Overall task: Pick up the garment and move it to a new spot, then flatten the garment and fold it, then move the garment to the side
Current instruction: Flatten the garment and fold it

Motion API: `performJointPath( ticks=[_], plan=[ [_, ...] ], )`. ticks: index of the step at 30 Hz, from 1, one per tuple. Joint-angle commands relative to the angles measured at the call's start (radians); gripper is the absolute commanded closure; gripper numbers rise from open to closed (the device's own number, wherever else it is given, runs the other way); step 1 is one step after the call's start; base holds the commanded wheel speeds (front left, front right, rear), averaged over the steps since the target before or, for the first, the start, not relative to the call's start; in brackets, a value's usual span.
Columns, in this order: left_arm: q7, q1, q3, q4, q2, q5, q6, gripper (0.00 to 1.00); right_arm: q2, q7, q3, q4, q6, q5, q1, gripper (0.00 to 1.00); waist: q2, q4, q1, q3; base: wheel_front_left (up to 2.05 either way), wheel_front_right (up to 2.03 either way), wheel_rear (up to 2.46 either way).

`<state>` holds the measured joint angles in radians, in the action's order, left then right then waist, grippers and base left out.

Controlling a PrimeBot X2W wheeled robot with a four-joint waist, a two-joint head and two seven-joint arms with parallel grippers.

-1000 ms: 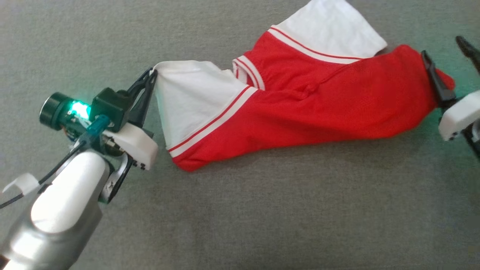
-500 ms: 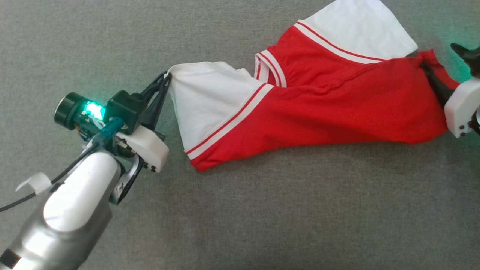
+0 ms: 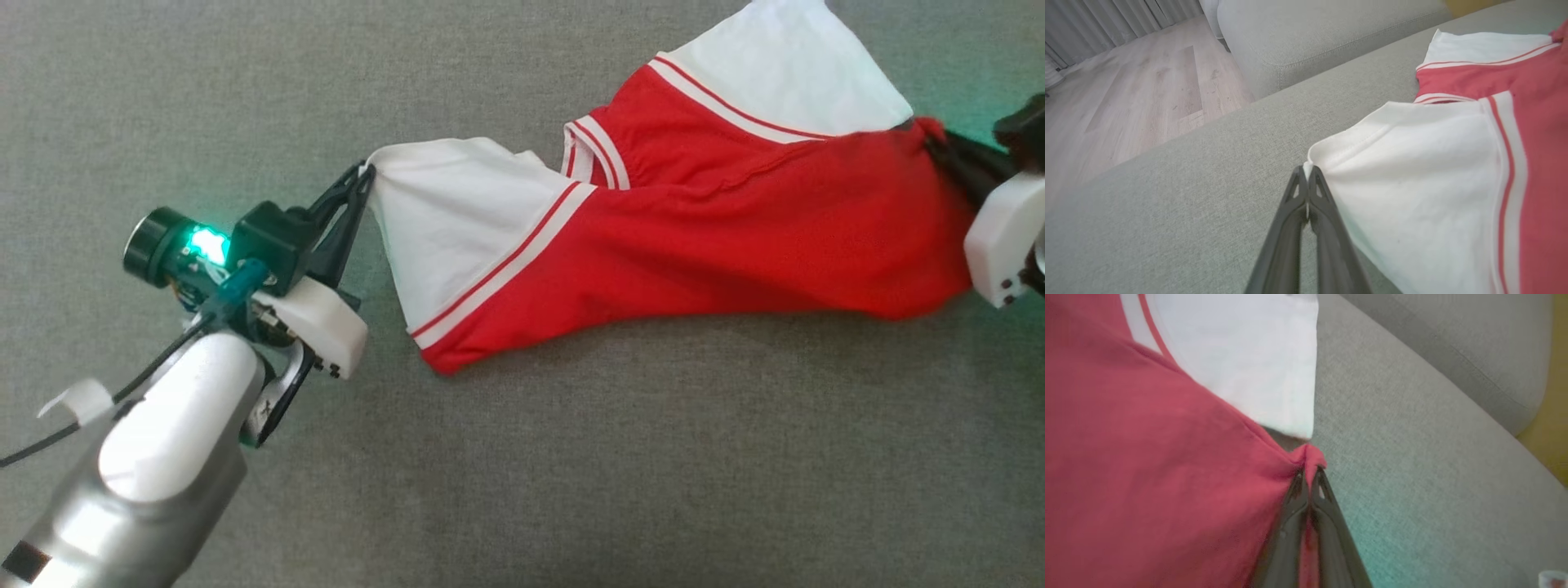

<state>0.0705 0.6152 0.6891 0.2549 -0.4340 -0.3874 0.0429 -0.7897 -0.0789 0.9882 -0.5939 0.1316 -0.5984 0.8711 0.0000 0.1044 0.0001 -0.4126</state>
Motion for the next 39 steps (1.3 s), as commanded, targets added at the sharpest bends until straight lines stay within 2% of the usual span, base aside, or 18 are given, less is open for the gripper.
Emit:
performJointPath(
  ticks=[1, 5, 7, 10, 14, 24, 30, 35, 39],
  plan=[
    [-0.019, 0.051, -0.045, -0.025, -0.035, -0.002, 0.006, 1.00, -0.035, 0.038, -0.002, 0.001, -0.001, -0.005, 0.003, 1.00, 0.0000, -0.003, -0.0001, 0.009, 0.00, 0.00, 0.00],
    [-0.064, 0.065, -0.067, -0.028, -0.056, 0.018, 0.031, 1.00, -0.009, 0.171, -0.063, -0.060, -0.001, -0.005, 0.031, 1.00, 0.0000, -0.014, -0.0001, 0.044, 0.00, 0.00, 0.00],
    [-0.108, 0.090, -0.086, -0.041, -0.081, 0.043, 0.048, 1.00, 0.014, 0.266, -0.133, -0.102, -0.001, 0.003, 0.053, 1.00, 0.0000, -0.030, -0.0001, 0.085, 0.00, 0.00, 0.00],
    [-0.139, 0.121, -0.104, -0.060, -0.109, 0.058, 0.049, 1.00, 0.038, 0.320, -0.218, -0.119, -0.001, 0.026, 0.075, 1.00, 0.0000, -0.048, -0.0001, 0.134, 0.00, 0.00, 0.00],
    [-0.169, 0.175, -0.132, -0.100, -0.149, 0.091, 0.068, 1.00, 0.059, 0.338, -0.319, -0.065, -0.001, 0.070, 0.071, 1.00, 0.0000, -0.070, -0.0001, 0.203, 0.00, 0.00, 0.00],
    [-0.159, 0.339, -0.187, -0.242, -0.230, 0.150, 0.074, 1.00, 0.046, 0.335, -0.610, 0.215, -0.001, 0.187, -0.020, 1.00, 0.0000, -0.107, -0.0001, 0.343, 0.00, 0.00, 0.00],
    [-0.111, 0.452, -0.203, -0.279, -0.242, 0.164, 0.059, 1.00, 0.059, 0.248, -0.724, 0.327, -0.001, 0.229, -0.029, 1.00, 0.0000, -0.125, -0.0001, 0.359, 0.00, 0.00, 0.00],
    [-0.072, 0.560, -0.187, -0.206, -0.213, 0.150, 0.011, 1.00, 0.112, 0.157, -0.754, 0.346, -0.001, 0.244, 0.009, 1.00, 0.0000, -0.136, -0.0001, 0.323, 0.00, 0.00, 0.00],
    [-0.068, 0.650, -0.159, -0.085, -0.188, 0.166, -0.030, 1.00, 0.154, 0.111, -0.700, 0.298, -0.001, 0.236, 0.076, 1.00, 0.0000, -0.139, -0.0001, 0.254, 0.00, 0.00, 0.00]
  ],
)
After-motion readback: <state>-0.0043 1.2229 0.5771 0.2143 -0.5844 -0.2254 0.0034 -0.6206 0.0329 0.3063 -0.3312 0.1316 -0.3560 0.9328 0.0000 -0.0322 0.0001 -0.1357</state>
